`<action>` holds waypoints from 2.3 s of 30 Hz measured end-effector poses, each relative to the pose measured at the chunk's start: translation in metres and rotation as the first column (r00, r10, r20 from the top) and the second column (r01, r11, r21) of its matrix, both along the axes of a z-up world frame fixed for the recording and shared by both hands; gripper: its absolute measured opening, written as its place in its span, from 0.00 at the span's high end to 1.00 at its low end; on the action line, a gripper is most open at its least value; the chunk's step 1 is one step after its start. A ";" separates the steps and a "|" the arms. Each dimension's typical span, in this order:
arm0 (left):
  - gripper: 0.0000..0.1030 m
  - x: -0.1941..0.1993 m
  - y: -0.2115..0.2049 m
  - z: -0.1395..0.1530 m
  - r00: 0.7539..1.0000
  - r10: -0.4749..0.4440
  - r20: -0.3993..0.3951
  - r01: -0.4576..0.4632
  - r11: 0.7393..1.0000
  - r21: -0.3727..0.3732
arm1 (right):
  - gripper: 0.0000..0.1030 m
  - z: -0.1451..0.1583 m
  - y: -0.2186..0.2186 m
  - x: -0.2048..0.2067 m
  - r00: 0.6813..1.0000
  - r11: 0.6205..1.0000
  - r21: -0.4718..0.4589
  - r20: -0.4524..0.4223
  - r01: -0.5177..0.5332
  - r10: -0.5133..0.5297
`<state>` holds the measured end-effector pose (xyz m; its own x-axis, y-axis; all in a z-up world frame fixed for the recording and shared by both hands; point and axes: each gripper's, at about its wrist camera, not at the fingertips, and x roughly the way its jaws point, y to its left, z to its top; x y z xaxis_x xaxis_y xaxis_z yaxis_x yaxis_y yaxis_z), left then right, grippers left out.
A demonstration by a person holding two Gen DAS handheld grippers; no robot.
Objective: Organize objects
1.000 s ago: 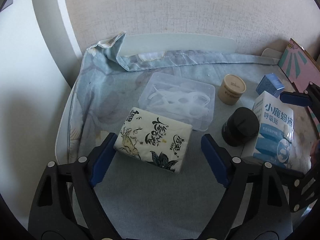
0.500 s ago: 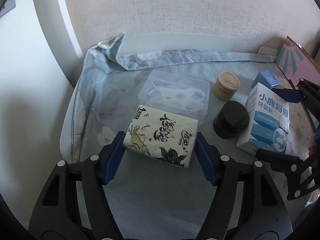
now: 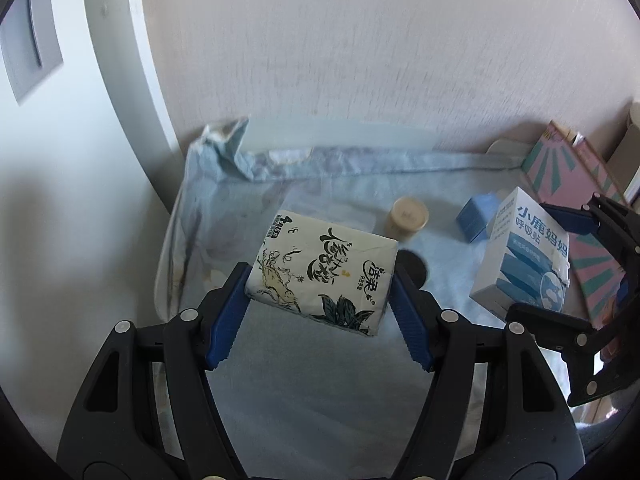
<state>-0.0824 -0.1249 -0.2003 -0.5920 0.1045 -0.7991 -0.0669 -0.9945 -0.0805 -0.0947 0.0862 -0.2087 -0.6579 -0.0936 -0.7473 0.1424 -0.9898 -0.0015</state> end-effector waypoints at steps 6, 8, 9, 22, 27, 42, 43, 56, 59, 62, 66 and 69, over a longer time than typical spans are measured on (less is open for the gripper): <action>0.36 0.002 0.007 0.039 1.000 -0.014 -0.009 0.014 1.000 0.014 | 0.17 0.037 0.006 0.010 0.999 0.999 -0.026 -0.014 0.044 -0.045; 0.36 0.002 0.009 0.052 1.000 -0.023 -0.017 0.023 1.000 0.018 | 0.17 0.050 0.008 0.014 0.998 0.998 -0.037 -0.019 0.059 -0.060; 0.36 0.002 0.010 0.056 1.000 -0.026 -0.018 0.026 0.999 0.019 | 0.17 0.054 0.009 0.015 0.998 0.997 -0.042 -0.019 0.064 -0.065; 0.36 -0.010 0.026 0.119 0.995 -0.064 -0.076 0.067 0.997 0.040 | 0.17 0.115 0.025 0.031 0.985 0.983 -0.082 -0.046 0.163 -0.168; 0.36 -0.020 0.037 0.136 0.991 -0.090 -0.101 0.095 0.994 0.051 | 0.17 0.135 0.037 0.037 0.975 0.971 -0.118 -0.052 0.210 -0.217; 0.36 -0.055 0.122 0.168 0.948 -0.282 -0.150 0.291 0.956 0.037 | 0.17 0.165 0.094 0.062 0.908 0.909 -0.098 -0.077 0.405 -0.413; 0.36 -0.057 0.128 0.169 0.944 -0.294 -0.150 0.302 0.952 0.039 | 0.17 0.166 0.099 0.065 0.902 0.903 -0.099 -0.077 0.417 -0.425; 0.36 -0.078 0.213 0.175 0.868 -0.476 -0.139 0.486 0.872 0.049 | 0.17 0.165 0.142 0.115 0.810 0.810 -0.084 -0.049 0.580 -0.585; 0.36 -0.080 0.237 0.173 0.845 -0.517 -0.136 0.527 0.848 0.052 | 0.17 0.164 0.153 0.129 0.782 0.782 -0.079 -0.042 0.618 -0.622; 0.36 -0.078 0.260 0.168 0.818 -0.561 -0.129 0.571 0.819 0.056 | 0.17 0.163 0.163 0.142 0.755 0.755 -0.075 -0.035 0.652 -0.655; 0.36 -0.079 0.294 0.160 0.780 -0.616 -0.113 0.624 0.780 0.050 | 0.17 0.159 0.176 0.158 0.717 0.716 -0.074 -0.025 0.694 -0.697; 0.36 -0.080 0.316 0.155 0.751 -0.653 -0.099 0.659 0.750 0.047 | 0.17 0.154 0.186 0.170 0.687 0.685 -0.081 -0.010 0.724 -0.727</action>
<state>-0.1626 0.1911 -0.0457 -0.4102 0.5453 -0.7310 -0.7094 -0.6945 -0.1200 0.0749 0.2718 -0.0549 -0.5684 0.3781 -0.7307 -0.6190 -0.7816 0.0770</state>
